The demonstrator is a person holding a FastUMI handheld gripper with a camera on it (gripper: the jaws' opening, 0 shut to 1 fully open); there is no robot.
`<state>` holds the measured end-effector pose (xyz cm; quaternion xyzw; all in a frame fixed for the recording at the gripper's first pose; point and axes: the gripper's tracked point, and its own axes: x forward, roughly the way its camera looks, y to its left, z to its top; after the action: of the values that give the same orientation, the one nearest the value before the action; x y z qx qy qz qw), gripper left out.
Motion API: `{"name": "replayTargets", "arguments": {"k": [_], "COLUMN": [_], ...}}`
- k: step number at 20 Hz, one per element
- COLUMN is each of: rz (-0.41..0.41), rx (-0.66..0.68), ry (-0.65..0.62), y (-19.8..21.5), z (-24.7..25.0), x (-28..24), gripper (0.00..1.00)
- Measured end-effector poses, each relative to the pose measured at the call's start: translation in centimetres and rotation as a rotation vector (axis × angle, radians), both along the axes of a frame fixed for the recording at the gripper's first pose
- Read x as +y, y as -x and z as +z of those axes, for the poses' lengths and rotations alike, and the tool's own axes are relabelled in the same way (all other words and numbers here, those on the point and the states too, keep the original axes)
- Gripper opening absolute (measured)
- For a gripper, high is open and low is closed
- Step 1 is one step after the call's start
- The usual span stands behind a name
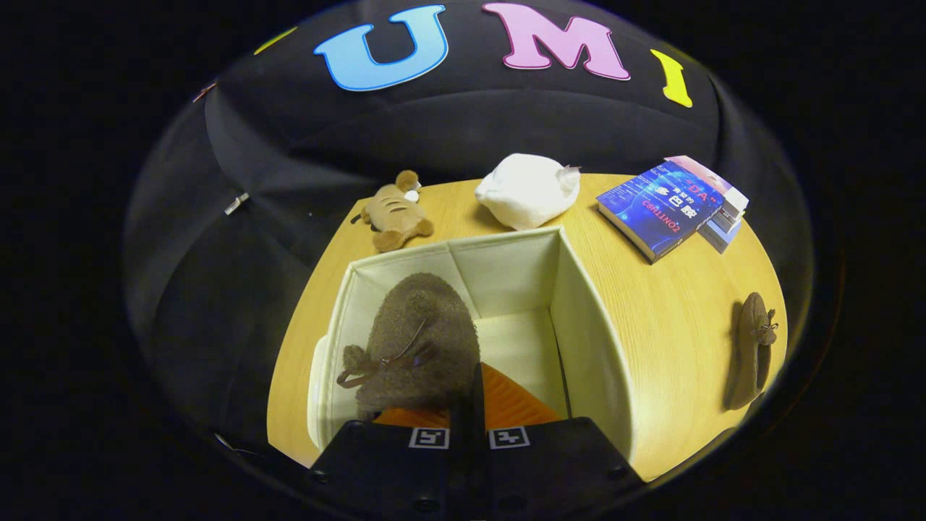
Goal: Open the storage box then place both shoes into the box .Put the left shoe in first, then the right shoe, with the right side of both shoes facing outward in a uniform manner.
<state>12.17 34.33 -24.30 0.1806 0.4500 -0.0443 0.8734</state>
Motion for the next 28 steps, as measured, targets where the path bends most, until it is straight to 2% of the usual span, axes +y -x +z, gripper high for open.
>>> {"name": "replayTargets", "arguments": {"k": [2,8,14,15,19,24,28], "rz": [0.015,0.079,0.136,0.149,0.156,0.164,0.189], "rx": [-0.012,0.026,0.06,0.068,0.046,-0.023,-0.119], "ry": [-0.025,-0.081,-0.112,-0.108,-0.149,-0.155,-0.158], "y": [-0.5,0.4,1.5,2.0,2.1,2.1,2.6], "z": [0.0,-0.3,-0.5,-0.6,0.4,2.9,7.0], "x": [0.9,2.3,2.8,2.8,3.5,2.4,-0.2], "gripper": [0.06,0.28,0.58,0.67,0.89,0.89,0.89]}}
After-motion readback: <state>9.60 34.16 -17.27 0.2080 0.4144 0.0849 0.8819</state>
